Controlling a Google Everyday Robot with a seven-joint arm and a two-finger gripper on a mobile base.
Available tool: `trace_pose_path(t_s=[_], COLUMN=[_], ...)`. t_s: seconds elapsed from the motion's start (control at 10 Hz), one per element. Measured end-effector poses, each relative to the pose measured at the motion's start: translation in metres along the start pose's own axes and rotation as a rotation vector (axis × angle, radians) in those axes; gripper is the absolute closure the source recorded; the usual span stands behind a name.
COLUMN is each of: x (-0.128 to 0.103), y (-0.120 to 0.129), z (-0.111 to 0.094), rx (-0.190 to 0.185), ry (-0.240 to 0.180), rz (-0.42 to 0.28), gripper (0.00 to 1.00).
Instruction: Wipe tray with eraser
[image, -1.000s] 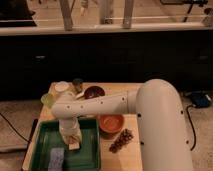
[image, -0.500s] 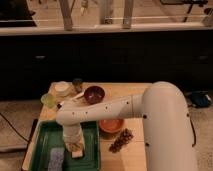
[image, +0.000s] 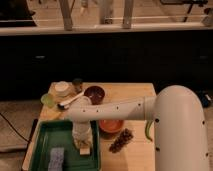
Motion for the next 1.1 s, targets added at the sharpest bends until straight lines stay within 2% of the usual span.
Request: trace_pose_path(t_s=[0.2, 1.1], x=[0.0074, 0.0073], y=[-0.0042, -0.0040], z=[-0.0037, -0.0034], rx=[-0.001, -0.001], ry=[0.001, 0.001], rz=[0.002, 0.003], gripper=[1.00, 1.00])
